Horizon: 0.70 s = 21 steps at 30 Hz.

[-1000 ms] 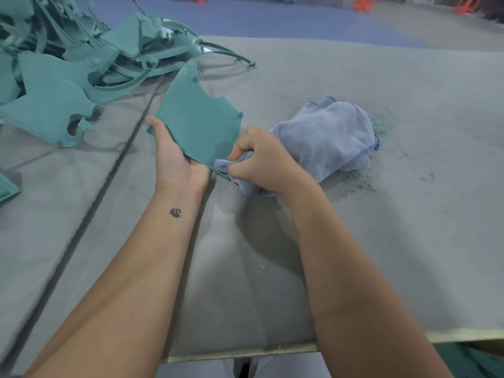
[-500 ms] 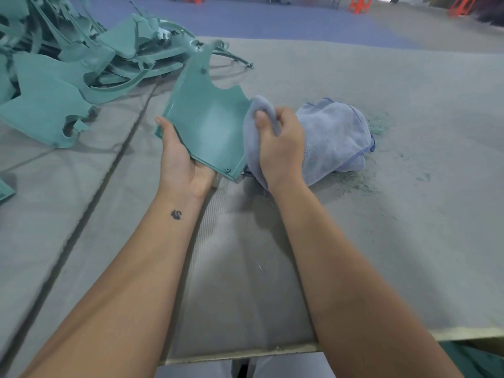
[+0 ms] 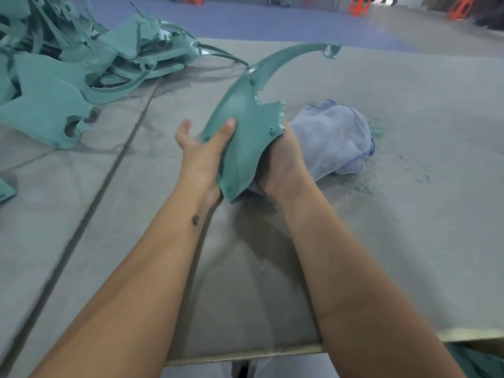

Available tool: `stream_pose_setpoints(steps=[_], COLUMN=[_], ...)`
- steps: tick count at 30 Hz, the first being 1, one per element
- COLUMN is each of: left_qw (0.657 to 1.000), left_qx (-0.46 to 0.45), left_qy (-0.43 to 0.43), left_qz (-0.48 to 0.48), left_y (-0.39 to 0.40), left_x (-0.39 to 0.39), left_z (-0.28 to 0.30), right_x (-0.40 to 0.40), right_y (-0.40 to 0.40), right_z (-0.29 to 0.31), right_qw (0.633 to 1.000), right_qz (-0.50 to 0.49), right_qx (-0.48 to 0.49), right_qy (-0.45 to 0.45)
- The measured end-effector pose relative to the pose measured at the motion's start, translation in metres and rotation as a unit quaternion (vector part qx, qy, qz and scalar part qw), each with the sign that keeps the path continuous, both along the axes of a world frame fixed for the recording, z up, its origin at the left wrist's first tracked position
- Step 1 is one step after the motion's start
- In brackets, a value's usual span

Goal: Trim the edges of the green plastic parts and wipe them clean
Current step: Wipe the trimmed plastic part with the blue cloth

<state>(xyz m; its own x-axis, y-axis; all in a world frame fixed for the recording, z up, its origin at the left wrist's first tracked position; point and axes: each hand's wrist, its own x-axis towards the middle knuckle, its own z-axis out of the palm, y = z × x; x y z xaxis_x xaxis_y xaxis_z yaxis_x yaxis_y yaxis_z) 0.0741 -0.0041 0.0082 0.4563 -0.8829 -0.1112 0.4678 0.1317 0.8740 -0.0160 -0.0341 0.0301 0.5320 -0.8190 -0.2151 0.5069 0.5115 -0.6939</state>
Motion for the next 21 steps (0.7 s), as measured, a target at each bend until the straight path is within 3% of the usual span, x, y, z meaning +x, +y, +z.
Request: stream_pose_setpoints(steps=[2, 4, 6, 8, 9, 10, 12, 15, 18, 21], left_qw=[0.984, 0.969, 0.975, 0.985, 0.987, 0.987, 0.982, 0.968, 0.956, 0.942], left_qx=[0.016, -0.037, -0.077, -0.083, -0.075, -0.071, -0.078, -0.115, -0.148, -0.14], left_qy=[-0.154, -0.236, -0.203, -0.069, 0.0, 0.049, 0.121, 0.198, 0.199, 0.188], left_qz=[0.084, 0.065, -0.052, -0.131, -0.14, -0.136, -0.12, -0.102, -0.154, -0.242], left_y=[0.0, 0.0, 0.001, 0.004, 0.005, 0.005, 0.003, 0.009, 0.013, 0.017], left_x=[0.0, 0.001, -0.007, -0.021, -0.025, -0.024, -0.011, 0.009, 0.016, 0.025], left_z=[-0.002, -0.002, -0.001, 0.002, 0.004, 0.005, 0.006, 0.006, 0.006, 0.012], right_x=[0.0, 0.0, 0.004, 0.008, 0.009, 0.01, 0.016, 0.028, 0.025, 0.012], right_y=[0.003, 0.005, 0.006, 0.01, 0.012, 0.015, 0.018, 0.02, 0.013, 0.001], right_z=[-0.001, 0.003, 0.003, 0.004, 0.003, 0.002, -0.002, -0.014, -0.026, -0.03], right_qw=[0.997, 0.998, 1.0, 0.999, 0.995, 0.974, 0.893, 0.786, 0.703, 0.663], right_qz=[0.063, 0.064, 0.021, -0.02, -0.032, -0.034, -0.019, 0.021, 0.014, -0.043], right_qx=[0.006, 0.013, 0.014, -0.026, -0.089, -0.17, -0.333, -0.475, -0.546, -0.532], right_qy=[-0.034, -0.019, -0.018, -0.02, 0.044, 0.144, 0.304, 0.394, 0.456, 0.525])
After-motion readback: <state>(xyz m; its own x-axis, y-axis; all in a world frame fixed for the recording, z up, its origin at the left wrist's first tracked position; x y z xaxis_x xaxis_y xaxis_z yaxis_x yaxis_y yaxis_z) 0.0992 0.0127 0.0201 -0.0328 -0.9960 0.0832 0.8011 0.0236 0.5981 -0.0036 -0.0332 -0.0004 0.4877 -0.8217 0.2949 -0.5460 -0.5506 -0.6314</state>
